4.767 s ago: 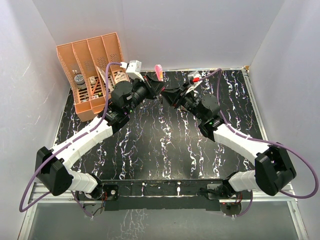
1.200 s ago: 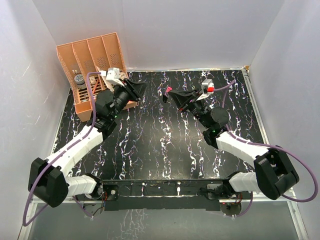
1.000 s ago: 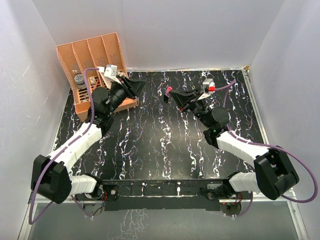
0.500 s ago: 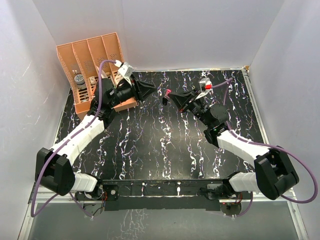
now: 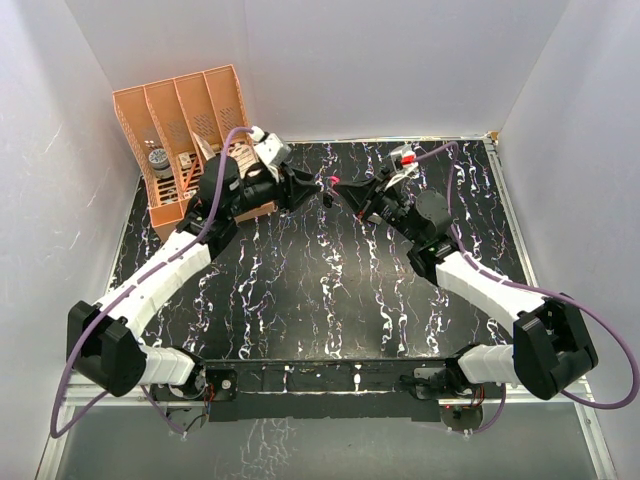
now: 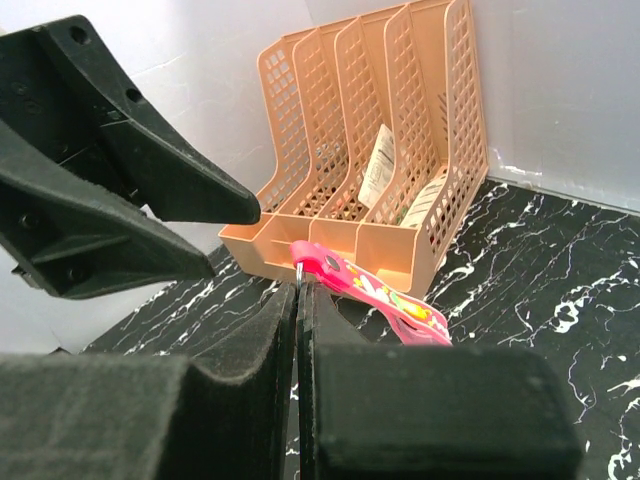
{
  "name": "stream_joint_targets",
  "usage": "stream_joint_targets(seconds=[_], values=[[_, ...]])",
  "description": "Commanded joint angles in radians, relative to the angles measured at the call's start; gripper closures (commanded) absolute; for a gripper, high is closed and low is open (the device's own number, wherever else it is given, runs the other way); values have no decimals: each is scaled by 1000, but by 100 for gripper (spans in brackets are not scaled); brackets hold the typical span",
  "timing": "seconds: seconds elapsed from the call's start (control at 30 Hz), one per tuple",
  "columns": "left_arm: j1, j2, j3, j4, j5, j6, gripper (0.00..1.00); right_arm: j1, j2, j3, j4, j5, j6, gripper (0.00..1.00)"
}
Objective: Put the keys on the keyring
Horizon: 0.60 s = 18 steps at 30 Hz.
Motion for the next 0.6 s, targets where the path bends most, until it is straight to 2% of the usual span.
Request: stream_joint_targets(seconds=[0.0, 0.17, 0.57], values=[[-60, -30, 41, -32, -72, 137, 62, -5, -5, 73, -43, -27, -27, 100], [-105, -38, 18, -15, -131, 235, 65, -6, -6, 87, -73, -51, -39, 100], [-110, -69, -30, 6, -213, 353, 75, -21, -23, 117, -154, -113, -82, 100]])
